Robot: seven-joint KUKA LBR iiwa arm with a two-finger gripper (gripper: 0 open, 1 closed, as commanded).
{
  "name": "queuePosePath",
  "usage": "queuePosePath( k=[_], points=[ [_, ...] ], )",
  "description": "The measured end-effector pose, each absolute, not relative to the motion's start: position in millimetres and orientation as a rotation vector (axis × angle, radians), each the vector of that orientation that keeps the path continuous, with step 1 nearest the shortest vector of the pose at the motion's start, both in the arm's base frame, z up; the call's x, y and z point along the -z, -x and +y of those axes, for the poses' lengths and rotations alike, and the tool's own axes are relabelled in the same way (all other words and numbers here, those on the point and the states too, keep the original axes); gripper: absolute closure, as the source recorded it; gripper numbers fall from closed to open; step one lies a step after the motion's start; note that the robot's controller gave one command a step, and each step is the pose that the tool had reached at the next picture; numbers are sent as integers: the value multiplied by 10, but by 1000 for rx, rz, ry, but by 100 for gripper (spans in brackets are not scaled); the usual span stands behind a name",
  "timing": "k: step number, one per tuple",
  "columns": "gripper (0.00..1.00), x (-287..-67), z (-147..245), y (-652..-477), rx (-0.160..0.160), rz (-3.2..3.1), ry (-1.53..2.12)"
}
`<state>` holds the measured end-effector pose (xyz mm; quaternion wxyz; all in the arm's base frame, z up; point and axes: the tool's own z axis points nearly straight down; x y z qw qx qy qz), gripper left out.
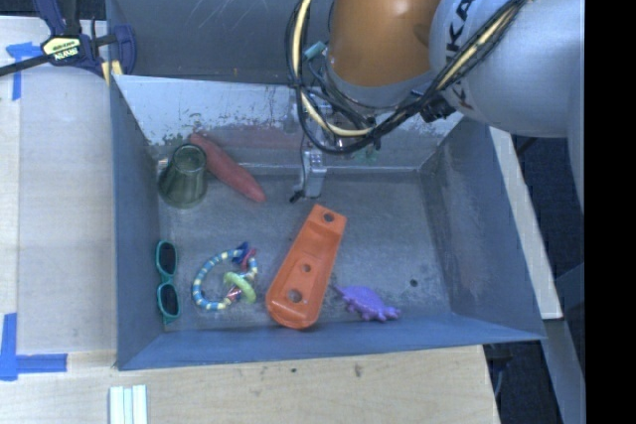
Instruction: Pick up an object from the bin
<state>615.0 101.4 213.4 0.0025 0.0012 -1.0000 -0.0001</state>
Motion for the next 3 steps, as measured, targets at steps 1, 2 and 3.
queuePosePath(
  k=[1, 2, 3],
  points=[
    [0, -2187, 1010, -6164, 2, -3145, -1],
    [0, -2233, 903, -6113, 2, -3139, -110],
    [0, -2011, 816, -5652, -5, -3134, -357]
  ],
)
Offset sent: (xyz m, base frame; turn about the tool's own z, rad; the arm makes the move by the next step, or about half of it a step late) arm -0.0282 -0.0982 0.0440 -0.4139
